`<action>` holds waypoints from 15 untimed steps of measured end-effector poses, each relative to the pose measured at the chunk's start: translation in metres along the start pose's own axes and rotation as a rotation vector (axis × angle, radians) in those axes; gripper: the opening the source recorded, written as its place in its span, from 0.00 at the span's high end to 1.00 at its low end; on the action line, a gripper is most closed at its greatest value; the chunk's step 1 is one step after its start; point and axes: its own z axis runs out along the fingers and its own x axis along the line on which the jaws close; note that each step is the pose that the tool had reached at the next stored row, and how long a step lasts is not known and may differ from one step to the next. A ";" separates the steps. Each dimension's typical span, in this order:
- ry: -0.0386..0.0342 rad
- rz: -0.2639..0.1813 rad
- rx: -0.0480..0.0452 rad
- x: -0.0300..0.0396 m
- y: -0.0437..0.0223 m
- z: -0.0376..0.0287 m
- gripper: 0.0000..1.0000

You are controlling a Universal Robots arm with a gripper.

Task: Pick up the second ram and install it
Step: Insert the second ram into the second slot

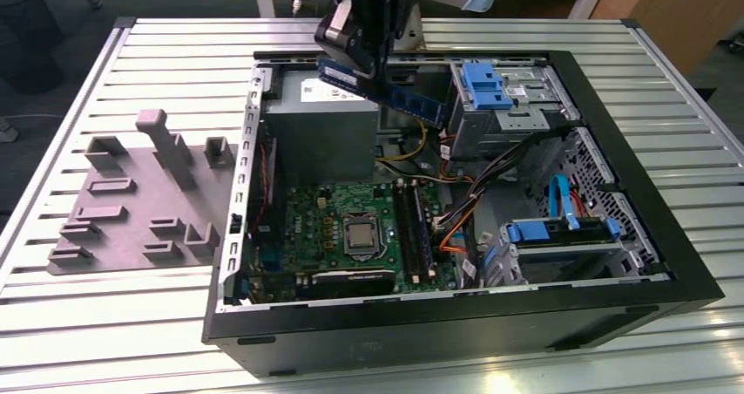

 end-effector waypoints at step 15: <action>0.0038 0.241 0.0041 0.0000 0.0000 0.0006 0.86</action>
